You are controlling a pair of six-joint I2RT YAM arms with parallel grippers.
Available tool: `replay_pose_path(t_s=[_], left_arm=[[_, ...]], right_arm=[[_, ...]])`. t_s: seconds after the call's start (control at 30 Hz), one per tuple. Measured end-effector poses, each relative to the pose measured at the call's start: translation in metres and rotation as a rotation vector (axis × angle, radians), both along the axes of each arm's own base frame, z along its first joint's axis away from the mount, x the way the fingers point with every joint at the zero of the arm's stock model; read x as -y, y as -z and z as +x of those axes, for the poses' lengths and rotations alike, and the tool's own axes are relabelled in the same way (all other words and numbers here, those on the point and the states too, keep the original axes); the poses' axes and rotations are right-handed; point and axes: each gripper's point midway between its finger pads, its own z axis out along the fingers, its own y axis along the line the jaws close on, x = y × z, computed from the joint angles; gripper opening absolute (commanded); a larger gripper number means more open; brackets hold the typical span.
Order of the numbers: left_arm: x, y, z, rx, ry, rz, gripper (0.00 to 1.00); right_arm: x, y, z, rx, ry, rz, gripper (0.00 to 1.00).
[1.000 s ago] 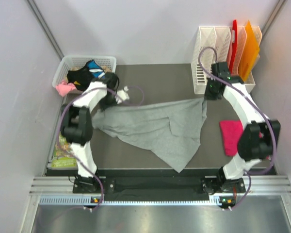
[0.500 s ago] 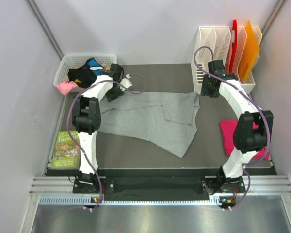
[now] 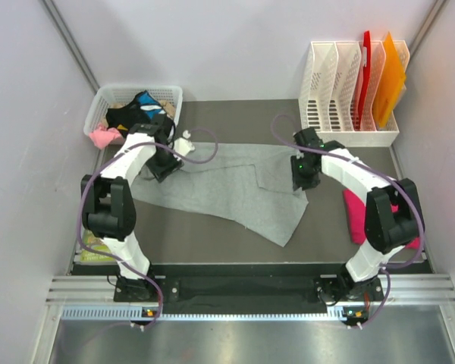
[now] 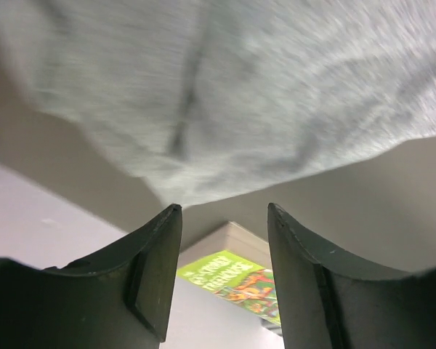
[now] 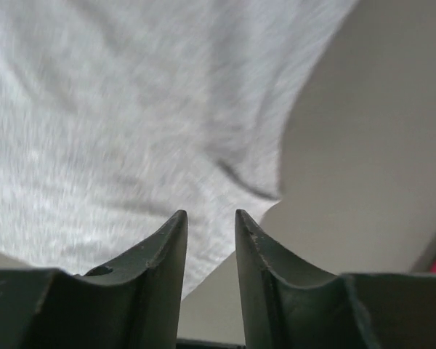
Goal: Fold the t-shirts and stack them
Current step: Flatten out the tshirt
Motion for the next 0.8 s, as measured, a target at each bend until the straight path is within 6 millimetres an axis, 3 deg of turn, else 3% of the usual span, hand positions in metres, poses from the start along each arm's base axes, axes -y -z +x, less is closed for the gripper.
replay_pose_path(t_s=[0.13,0.3,0.63,0.8], left_arm=[[-0.004,0.028,-0.025,-0.1,0.0,0.014,0.54],[-0.004,0.035,-0.027,-0.112,-0.002,0.016,0.54],[-0.013,0.082,-0.041,-0.182,-0.031,0.055,0.52],[-0.013,0.09,-0.038,-0.183,-0.05,0.054,0.52]], right_arm=[[-0.028,0.009,-0.032,-0.067,-0.095,0.029,0.32],[-0.055,0.005,-0.049,-0.076,-0.182,0.072,0.32],[-0.067,0.026,-0.064,-0.144,-0.204,0.133,0.3],[-0.069,0.043,-0.076,-0.205,-0.217,0.149,0.3]])
